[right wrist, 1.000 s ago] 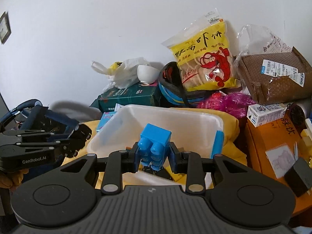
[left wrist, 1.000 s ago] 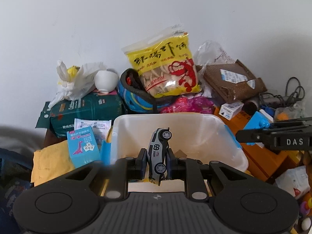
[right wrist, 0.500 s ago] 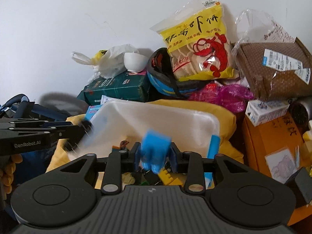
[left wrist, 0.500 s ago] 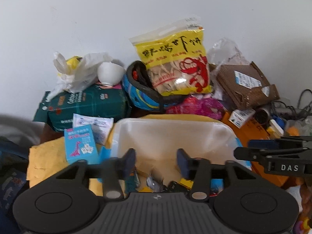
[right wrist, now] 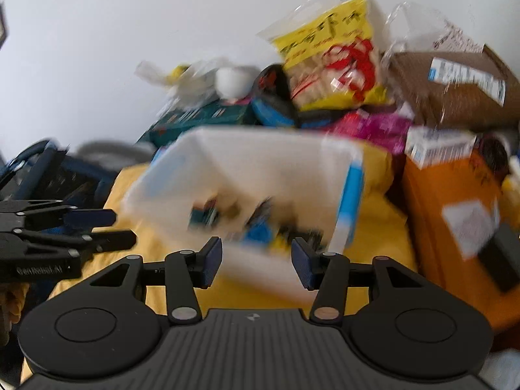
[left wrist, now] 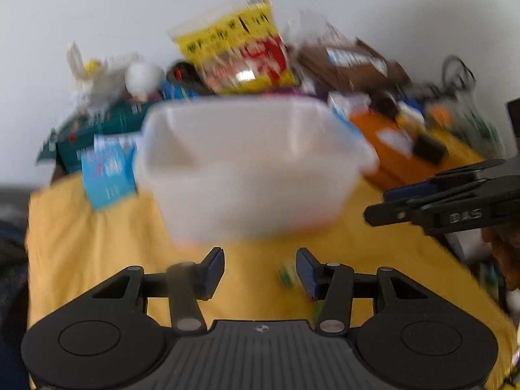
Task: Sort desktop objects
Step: 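Carry the white car and blue brick over the bin and open both tools, then grasp the small blue brick with the left tool while the right tool grasps the green brick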
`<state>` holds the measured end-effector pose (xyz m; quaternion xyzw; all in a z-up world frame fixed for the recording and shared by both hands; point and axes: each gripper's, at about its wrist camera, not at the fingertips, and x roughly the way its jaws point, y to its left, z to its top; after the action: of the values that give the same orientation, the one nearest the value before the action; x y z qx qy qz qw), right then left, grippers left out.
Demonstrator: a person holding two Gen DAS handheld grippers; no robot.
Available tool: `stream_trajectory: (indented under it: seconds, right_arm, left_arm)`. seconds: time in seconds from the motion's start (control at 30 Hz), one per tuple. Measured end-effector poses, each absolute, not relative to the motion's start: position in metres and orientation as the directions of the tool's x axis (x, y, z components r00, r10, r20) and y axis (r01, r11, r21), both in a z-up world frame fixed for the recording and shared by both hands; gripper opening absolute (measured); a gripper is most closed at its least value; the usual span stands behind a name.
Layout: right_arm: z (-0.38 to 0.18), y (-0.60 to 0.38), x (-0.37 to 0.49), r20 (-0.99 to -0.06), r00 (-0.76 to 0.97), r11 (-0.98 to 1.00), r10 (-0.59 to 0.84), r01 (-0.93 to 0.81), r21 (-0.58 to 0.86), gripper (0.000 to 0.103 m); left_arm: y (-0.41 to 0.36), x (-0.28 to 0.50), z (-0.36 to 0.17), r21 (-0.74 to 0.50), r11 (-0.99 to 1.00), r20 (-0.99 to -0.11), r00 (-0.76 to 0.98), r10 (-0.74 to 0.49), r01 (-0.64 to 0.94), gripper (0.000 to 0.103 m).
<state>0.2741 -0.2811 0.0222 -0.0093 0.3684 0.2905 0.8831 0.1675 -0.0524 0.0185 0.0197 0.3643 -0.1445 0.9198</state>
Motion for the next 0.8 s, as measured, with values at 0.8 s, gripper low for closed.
stream_trajectory:
  seconds: [0.8]
  right_arm:
    - [-0.076,-0.268,0.206,-0.755,0.421,0.762,0.502,-0.629,0.156,0.038]
  left_arm:
    - [-0.098,0.114,-0.064,-0.103,0.950,-0.743,0.612,-0.271,0.296,0.053]
